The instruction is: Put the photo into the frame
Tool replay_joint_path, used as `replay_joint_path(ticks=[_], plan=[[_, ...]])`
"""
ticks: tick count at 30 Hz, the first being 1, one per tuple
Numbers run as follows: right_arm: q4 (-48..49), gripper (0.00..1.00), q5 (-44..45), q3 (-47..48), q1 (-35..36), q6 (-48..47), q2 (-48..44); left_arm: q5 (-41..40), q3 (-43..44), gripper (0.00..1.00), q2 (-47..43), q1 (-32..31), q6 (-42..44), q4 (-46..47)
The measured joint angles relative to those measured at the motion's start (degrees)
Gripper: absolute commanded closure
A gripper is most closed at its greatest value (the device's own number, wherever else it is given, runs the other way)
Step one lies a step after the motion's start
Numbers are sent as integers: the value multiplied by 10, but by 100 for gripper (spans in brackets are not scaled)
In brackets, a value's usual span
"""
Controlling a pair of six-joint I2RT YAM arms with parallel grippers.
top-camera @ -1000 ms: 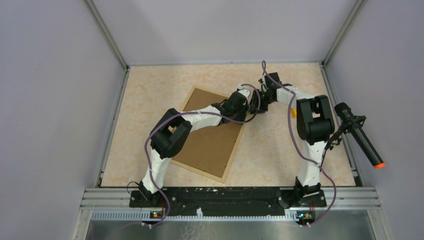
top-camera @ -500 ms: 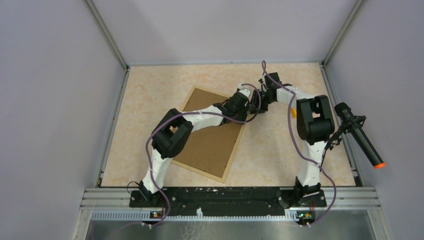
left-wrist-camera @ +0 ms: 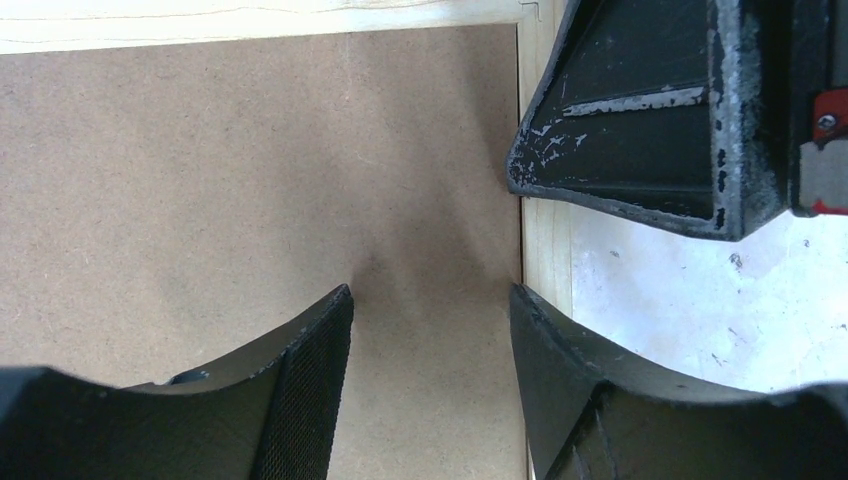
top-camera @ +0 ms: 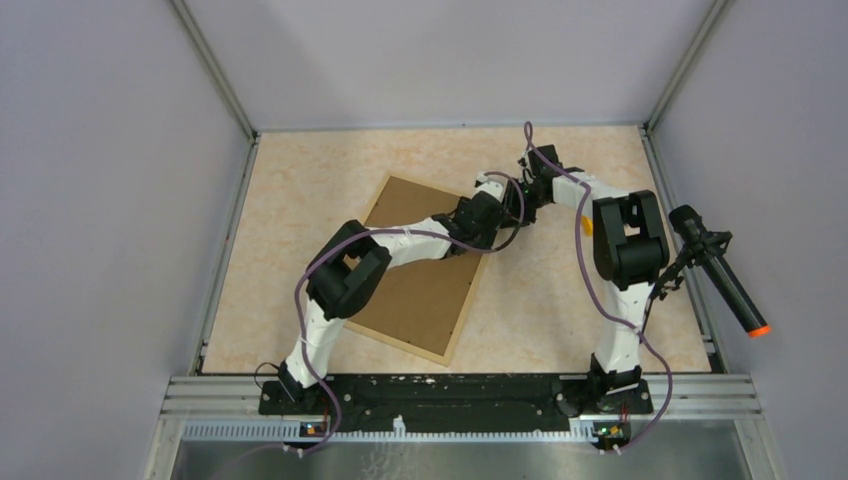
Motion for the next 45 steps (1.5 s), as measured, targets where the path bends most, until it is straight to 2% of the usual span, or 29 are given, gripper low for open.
replay_joint_path(ticks=[6,15,18,24,28,33,38,45], plan=[[0,71,0,0,0,0,0,-9,-14,30,-4,-2,5,18],[0,70,0,0,0,2,0,-19,-106,26,-31,-3,25,152],[0,67,0,0,0,1,0,46,-124,25,-59,19,29,159],[-24,55,1,21,7,-9,4,300,-153,24,-131,112,-14,67],[-47,58,8,31,17,-16,5,400,-191,27,-162,157,-47,42],[-82,71,12,29,26,-11,4,431,-220,35,-168,174,-79,60],[-103,73,10,15,36,3,-4,430,-247,35,-171,179,-113,104],[-109,73,31,17,43,20,-5,429,-256,34,-173,181,-128,121]])
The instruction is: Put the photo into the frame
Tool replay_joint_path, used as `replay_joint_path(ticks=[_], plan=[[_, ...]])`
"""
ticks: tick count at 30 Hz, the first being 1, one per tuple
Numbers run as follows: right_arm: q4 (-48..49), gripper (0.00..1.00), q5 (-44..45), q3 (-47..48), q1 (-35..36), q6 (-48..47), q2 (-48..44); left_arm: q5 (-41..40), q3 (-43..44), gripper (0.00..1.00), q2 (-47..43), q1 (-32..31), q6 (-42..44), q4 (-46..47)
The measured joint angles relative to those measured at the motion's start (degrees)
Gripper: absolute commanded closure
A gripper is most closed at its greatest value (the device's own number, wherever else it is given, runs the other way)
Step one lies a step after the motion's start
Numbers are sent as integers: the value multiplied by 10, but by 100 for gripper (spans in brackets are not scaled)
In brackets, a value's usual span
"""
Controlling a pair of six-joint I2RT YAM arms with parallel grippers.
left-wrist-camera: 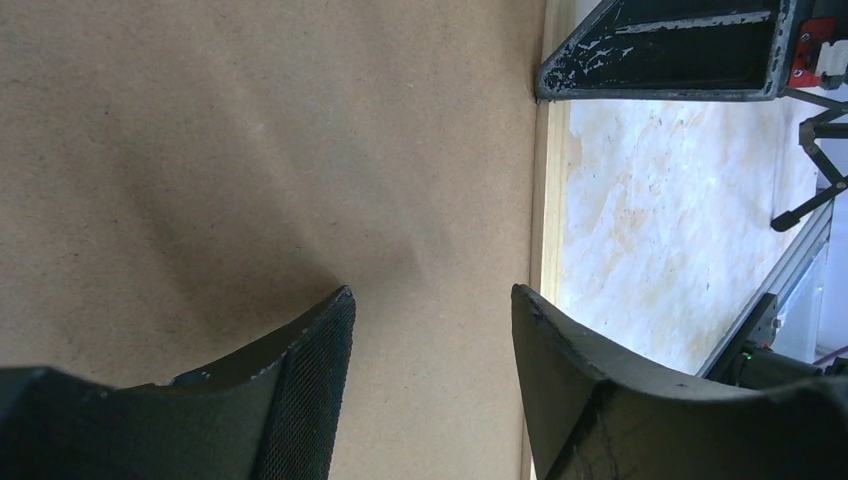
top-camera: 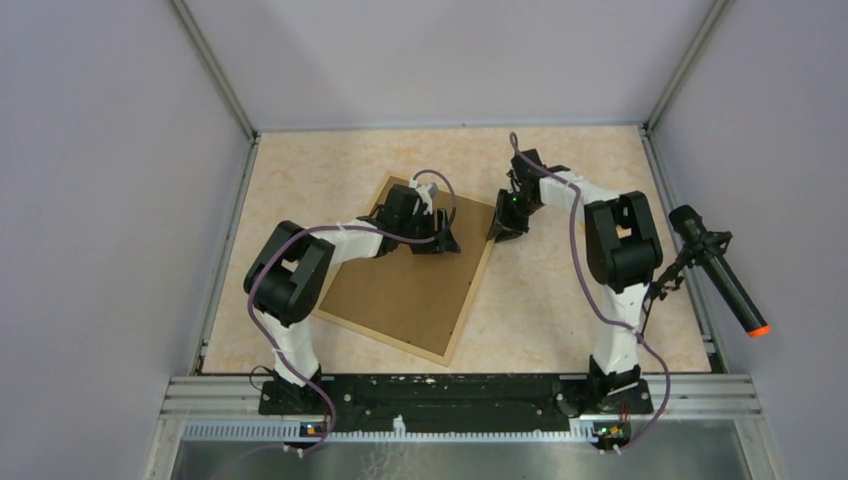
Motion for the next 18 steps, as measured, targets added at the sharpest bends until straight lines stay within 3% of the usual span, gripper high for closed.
replay_joint_path(ticks=[11,18], plan=[[-26,77,110,16,41,46,-4,-1,0,33,0,0,-8,2],[61,79,157,-66,58,95,-51,-2,0,33,0,0,-9,2]])
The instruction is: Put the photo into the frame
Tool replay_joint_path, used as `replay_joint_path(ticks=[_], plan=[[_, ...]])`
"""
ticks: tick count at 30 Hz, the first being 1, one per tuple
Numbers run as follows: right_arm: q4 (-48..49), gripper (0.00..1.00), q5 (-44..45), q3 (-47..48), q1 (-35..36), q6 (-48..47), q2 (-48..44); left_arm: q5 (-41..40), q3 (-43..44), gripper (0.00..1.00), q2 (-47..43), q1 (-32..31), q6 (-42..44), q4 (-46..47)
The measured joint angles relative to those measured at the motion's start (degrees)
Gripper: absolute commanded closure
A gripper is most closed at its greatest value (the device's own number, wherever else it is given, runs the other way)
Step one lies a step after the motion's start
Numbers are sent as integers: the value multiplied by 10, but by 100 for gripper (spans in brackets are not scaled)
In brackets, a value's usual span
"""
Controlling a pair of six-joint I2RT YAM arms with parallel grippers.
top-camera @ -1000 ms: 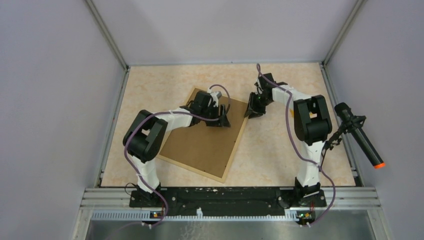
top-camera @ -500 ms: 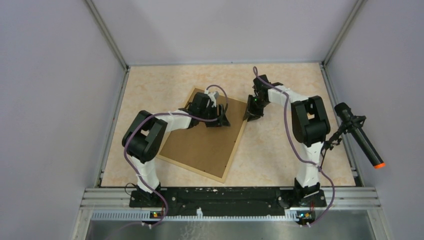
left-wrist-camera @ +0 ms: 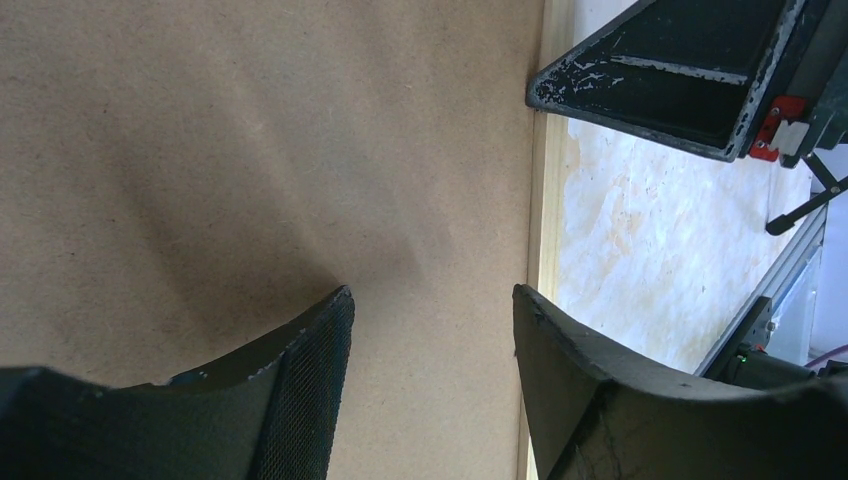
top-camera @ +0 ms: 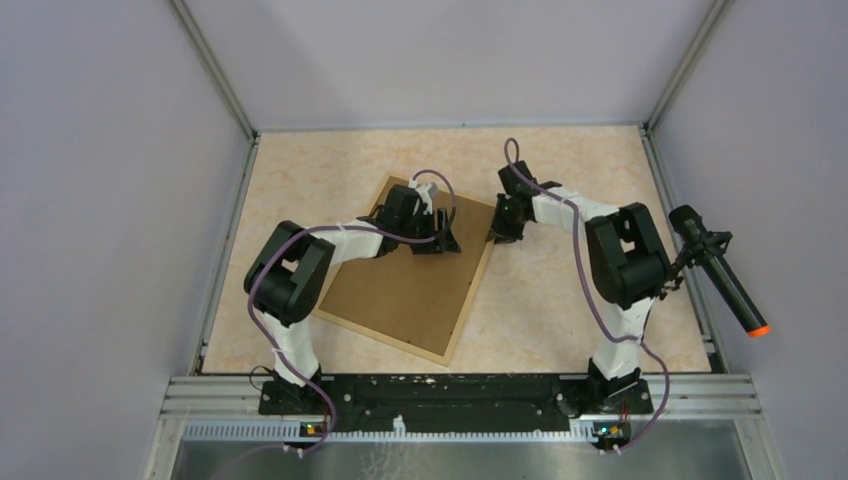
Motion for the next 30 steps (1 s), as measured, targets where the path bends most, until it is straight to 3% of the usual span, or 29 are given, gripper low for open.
replay_joint_path(ticks=[6,15,22,27,30], plan=[[116,78,12,-95,3,31,-43,0,-1,33,1,0,0,2],[195,72,47,-110,18,71,-34,-5,-1,33,10,0,1,30],[239,56,90,-84,53,79,-6,-14,0,33,11,0,5,33],[212,37,93,-49,66,44,-3,-5,5,34,9,-1,7,24],[169,48,68,-23,67,7,-1,26,1,38,-1,3,-7,5]])
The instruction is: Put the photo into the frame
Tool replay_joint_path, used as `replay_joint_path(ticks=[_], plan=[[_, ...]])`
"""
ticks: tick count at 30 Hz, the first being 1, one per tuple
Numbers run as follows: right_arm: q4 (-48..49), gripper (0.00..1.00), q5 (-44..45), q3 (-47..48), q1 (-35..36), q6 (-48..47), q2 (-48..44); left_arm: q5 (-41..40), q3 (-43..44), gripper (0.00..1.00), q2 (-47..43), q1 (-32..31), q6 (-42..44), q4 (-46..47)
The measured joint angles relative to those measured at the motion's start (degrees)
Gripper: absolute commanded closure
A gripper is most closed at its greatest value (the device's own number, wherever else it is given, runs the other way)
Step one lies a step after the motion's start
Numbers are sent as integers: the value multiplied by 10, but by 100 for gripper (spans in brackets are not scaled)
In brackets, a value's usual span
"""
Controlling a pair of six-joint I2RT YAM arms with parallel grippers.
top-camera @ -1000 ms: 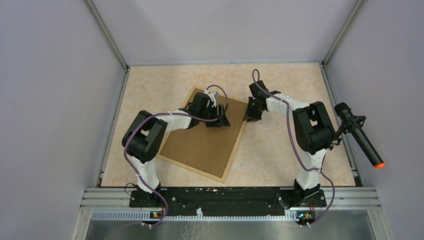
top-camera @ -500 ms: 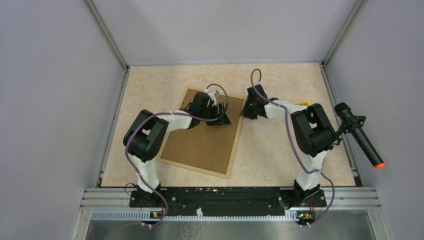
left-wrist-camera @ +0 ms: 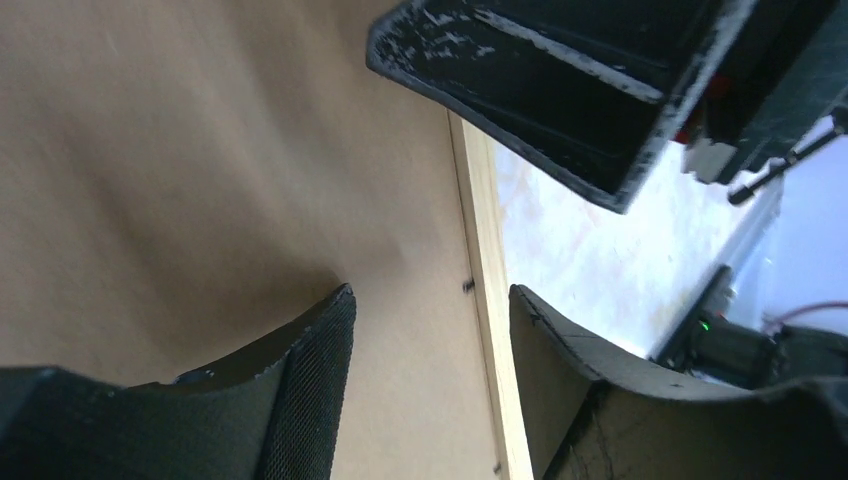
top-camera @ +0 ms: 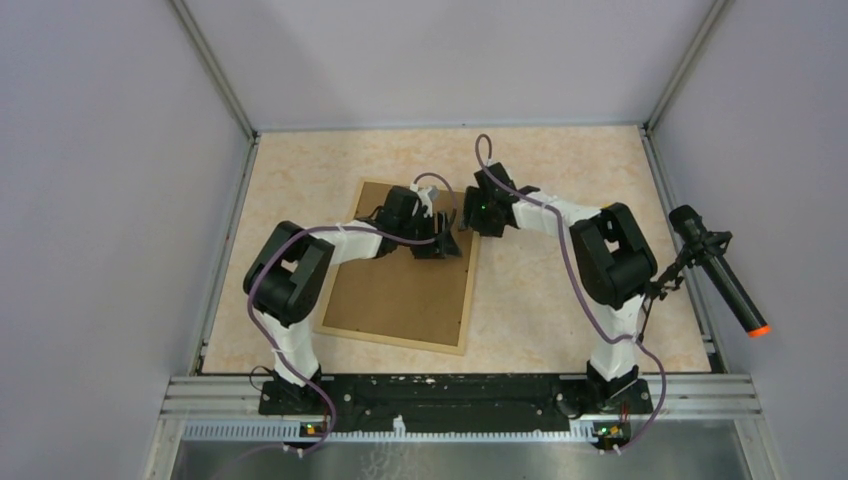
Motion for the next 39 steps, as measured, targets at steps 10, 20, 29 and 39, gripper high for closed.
replay_joint_path(ticks=[10,20,29,39], plan=[[-279,66,-111,155,-56,-123,66,101,49,49,54,41,-94,-45],[-355,66,-130,212,-61,-142,95,118,112,49,103,49,-99,-70],[-379,73,-127,297,-76,-136,135,128,98,49,103,52,-93,-47],[-389,73,-126,298,-77,-127,153,130,96,49,102,52,-86,-44]])
